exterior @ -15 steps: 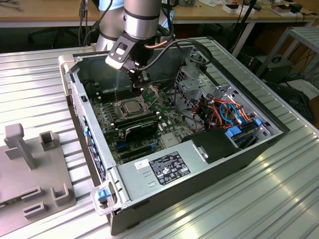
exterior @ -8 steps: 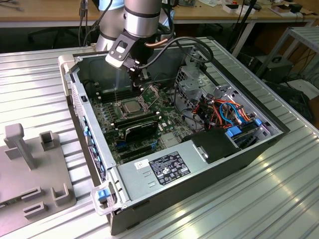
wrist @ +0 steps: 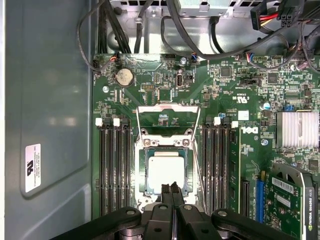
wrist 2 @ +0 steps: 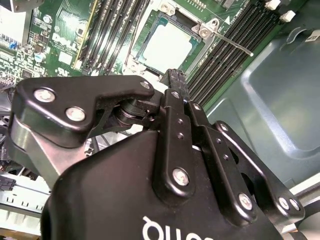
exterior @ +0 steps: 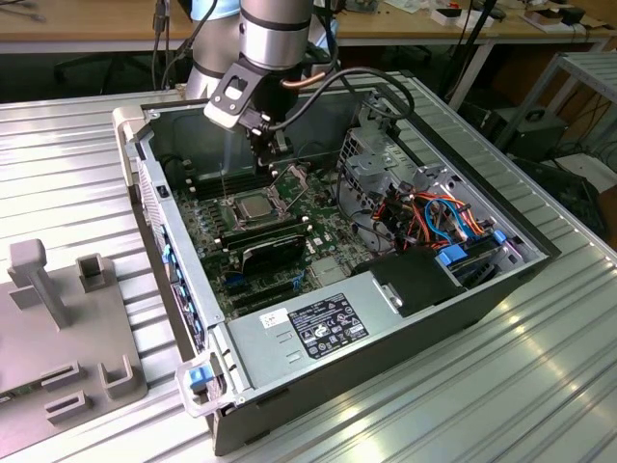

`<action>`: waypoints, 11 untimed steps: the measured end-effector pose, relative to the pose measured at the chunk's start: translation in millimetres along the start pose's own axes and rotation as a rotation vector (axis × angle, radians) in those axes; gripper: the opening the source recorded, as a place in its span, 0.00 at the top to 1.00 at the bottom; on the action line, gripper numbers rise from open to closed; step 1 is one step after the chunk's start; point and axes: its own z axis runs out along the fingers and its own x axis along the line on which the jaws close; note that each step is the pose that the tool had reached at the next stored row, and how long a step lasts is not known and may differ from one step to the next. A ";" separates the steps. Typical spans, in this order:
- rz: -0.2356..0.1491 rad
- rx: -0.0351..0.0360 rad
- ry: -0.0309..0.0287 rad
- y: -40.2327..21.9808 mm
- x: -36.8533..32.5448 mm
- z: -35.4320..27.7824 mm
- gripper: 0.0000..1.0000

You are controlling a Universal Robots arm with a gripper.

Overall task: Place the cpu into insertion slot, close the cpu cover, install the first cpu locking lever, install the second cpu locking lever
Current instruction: 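Close the cpu cover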

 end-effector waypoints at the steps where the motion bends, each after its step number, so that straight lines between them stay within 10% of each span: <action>1: 0.000 0.0001 -0.0001 0.0 0.0 -0.5 0.89; 11: 0.000 0.0005 0.0002 0.2 0.0 -4.0 0.89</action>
